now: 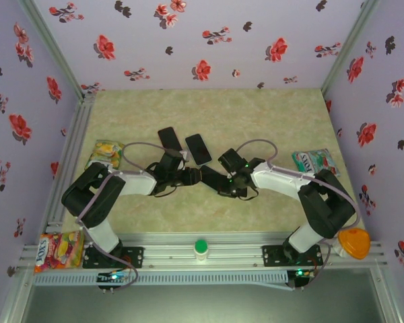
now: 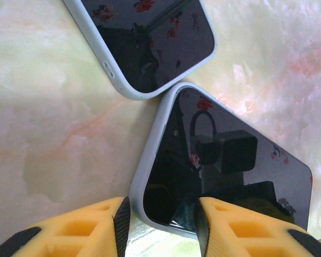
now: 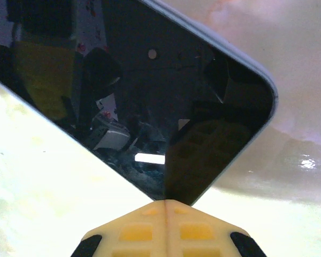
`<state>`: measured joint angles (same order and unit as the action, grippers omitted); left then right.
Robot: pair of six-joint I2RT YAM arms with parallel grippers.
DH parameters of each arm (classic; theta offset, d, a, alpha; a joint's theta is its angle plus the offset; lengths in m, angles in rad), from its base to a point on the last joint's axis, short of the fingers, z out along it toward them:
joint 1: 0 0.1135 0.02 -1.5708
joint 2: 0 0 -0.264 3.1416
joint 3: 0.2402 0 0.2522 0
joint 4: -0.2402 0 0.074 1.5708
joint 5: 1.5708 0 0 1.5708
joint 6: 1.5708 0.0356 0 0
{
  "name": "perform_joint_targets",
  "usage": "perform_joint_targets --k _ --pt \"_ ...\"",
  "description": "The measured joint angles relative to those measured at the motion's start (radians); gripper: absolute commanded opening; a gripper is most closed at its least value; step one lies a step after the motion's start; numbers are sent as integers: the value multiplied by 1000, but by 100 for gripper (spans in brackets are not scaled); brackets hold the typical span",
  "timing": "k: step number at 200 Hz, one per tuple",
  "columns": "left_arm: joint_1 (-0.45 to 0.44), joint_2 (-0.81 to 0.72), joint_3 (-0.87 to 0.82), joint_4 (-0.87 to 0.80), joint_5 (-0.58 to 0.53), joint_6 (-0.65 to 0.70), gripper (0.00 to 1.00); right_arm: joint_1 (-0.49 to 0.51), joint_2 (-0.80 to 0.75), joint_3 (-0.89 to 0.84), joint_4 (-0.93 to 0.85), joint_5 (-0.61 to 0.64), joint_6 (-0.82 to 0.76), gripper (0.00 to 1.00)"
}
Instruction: Put the phone into the phone case
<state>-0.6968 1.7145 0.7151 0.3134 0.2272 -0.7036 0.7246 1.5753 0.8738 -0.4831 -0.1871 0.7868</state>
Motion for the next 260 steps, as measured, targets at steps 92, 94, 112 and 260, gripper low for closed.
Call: perform_joint_targets --k 92,94,112,260 --pt "0 0 -5 4 0 0 41 -8 58 2 19 -22 0 0" --pt "0 0 -5 5 0 0 41 -10 58 5 17 -24 0 0" --pt "0 0 -8 8 -3 0 41 -13 64 6 23 -28 0 0" --pt "0 -39 -32 14 -26 3 40 -45 -4 73 -74 -11 -10 5"
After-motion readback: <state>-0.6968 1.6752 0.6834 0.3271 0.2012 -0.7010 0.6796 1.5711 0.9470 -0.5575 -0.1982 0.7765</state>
